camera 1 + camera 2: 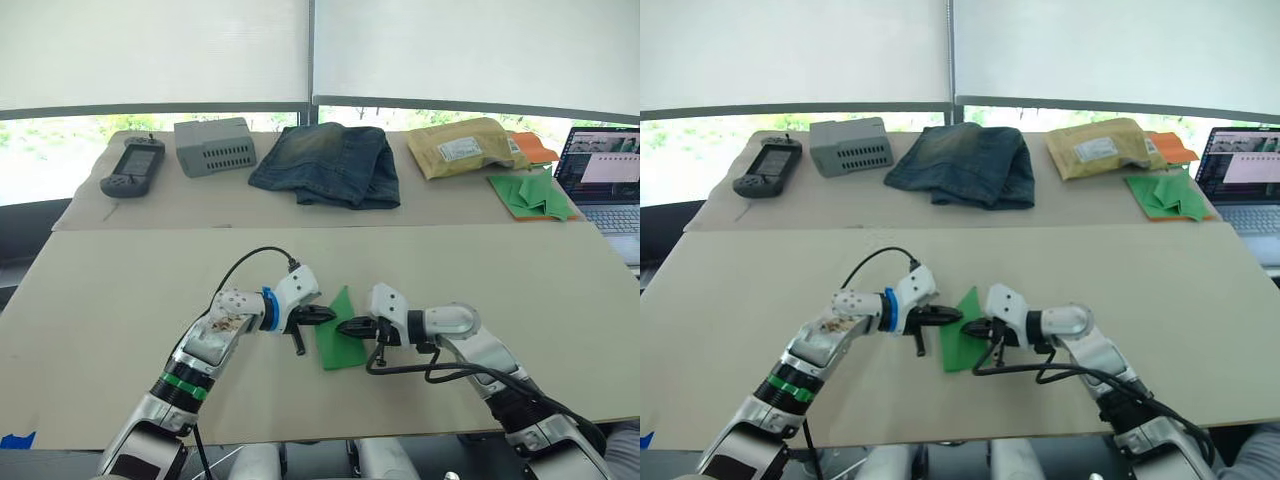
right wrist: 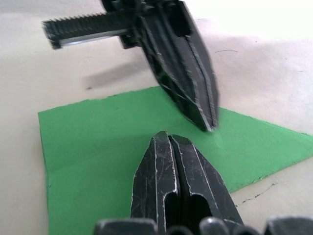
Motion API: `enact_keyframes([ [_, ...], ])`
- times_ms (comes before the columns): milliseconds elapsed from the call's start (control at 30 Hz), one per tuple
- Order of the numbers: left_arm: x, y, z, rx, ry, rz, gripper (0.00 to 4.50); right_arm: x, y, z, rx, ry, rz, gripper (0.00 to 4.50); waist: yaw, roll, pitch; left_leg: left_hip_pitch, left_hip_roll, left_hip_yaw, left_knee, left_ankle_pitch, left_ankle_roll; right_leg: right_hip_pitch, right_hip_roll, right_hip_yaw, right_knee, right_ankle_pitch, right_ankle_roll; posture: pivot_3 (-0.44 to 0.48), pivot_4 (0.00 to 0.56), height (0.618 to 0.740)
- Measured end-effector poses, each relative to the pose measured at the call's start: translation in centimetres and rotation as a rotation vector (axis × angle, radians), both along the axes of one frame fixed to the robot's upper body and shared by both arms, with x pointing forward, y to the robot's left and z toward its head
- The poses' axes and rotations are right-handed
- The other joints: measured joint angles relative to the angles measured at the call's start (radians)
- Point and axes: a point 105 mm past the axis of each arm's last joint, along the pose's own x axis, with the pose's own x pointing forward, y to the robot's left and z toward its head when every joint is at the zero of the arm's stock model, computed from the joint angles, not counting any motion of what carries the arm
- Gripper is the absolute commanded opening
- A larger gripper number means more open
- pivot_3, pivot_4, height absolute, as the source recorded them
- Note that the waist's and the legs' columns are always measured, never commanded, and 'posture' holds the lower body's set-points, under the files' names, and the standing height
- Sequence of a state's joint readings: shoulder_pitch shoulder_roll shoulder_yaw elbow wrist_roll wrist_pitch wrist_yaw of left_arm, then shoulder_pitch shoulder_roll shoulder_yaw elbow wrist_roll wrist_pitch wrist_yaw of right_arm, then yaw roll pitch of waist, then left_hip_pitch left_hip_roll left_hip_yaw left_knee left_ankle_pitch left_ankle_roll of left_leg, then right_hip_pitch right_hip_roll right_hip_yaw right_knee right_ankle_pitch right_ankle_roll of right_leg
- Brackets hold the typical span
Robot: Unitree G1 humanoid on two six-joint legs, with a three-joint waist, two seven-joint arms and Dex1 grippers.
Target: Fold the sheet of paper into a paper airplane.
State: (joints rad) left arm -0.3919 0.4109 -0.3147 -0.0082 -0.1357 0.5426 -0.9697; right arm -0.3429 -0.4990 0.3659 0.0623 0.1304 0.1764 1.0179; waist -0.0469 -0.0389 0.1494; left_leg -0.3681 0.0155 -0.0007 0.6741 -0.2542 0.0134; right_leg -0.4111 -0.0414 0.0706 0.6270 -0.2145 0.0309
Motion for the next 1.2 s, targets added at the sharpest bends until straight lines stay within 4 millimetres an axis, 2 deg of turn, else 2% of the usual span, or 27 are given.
enact_keyframes([
  [200, -1.8, 1.2, -0.4, 0.007, 0.051, 0.009, 0.0, 0.0, 0.0, -0.1, -0.003, 0.004, -0.001, 0.02, 0.002, 0.0, 0.0, 0.007, 0.0, 0.0, -0.004, 0.0, 0.0, 0.006, 0.0, 0.0, -0.001, -0.002, -0.002, 0.0, 0.15, 0.728],
  [433, -1.9, 2.3, 0.1, -0.025, 0.121, 0.054, 0.0, -0.1, 0.0, 0.3, 0.002, -0.009, 0.003, 0.02, 0.002, 0.0, 0.0, 0.01, 0.0, 0.0, -0.008, 0.0, 0.0, 0.006, -0.001, 0.0, -0.001, -0.004, -0.002, 0.0, 0.15, 0.728],
  [533, -1.7, 3.1, 0.6, -0.068, 0.165, 0.093, 0.0, -0.3, -0.3, 0.5, -0.006, -0.013, -0.003, 0.02, 0.004, 0.001, 0.002, 0.006, 0.0, -0.001, -0.008, 0.0, 0.0, 0.003, -0.001, -0.001, -0.001, -0.005, -0.002, 0.0, 0.15, 0.728],
  [667, -1.8, 4.0, 2.0, -0.105, 0.152, 0.08, 0.0, -0.8, -1.1, 1.1, -0.027, -0.023, -0.02, 0.02, 0.01, 0.001, 0.003, -0.008, -0.001, -0.001, -0.007, 0.0, 0.0, -0.011, -0.003, 0.0, 0.0, -0.004, -0.002, 0.0, 0.15, 0.728],
  [867, -1.8, 3.7, 2.3, -0.127, 0.151, 0.072, 0.0, -1.4, -2.9, 1.6, -0.082, -0.026, -0.071, 0.02, 0.021, 0.0, 0.003, -0.015, -0.002, -0.001, -0.007, 0.0, 0.0, -0.014, -0.005, -0.001, -0.002, -0.002, -0.003, 0.0, 0.15, 0.728],
  [1067, -1.3, 3.0, 2.4, -0.136, 0.144, 0.049, 0.0, -1.7, -3.5, 2.0, -0.069, -0.006, -0.128, 0.02, 0.03, 0.0, 0.005, -0.014, -0.002, -0.001, -0.004, 0.0, 0.0, -0.015, -0.002, -0.001, -0.001, -0.004, -0.001, 0.0, 0.15, 0.728],
  [1200, -0.6, 3.2, 3.4, -0.142, 0.099, 0.011, 0.0, -2.5, -4.1, 4.4, -0.011, 0.01, -0.17, 0.02, 0.032, 0.0, 0.007, -0.015, -0.002, -0.001, -0.004, 0.0, 0.0, -0.015, -0.002, -0.001, -0.001, -0.003, -0.001, 0.0, 0.15, 0.728],
])
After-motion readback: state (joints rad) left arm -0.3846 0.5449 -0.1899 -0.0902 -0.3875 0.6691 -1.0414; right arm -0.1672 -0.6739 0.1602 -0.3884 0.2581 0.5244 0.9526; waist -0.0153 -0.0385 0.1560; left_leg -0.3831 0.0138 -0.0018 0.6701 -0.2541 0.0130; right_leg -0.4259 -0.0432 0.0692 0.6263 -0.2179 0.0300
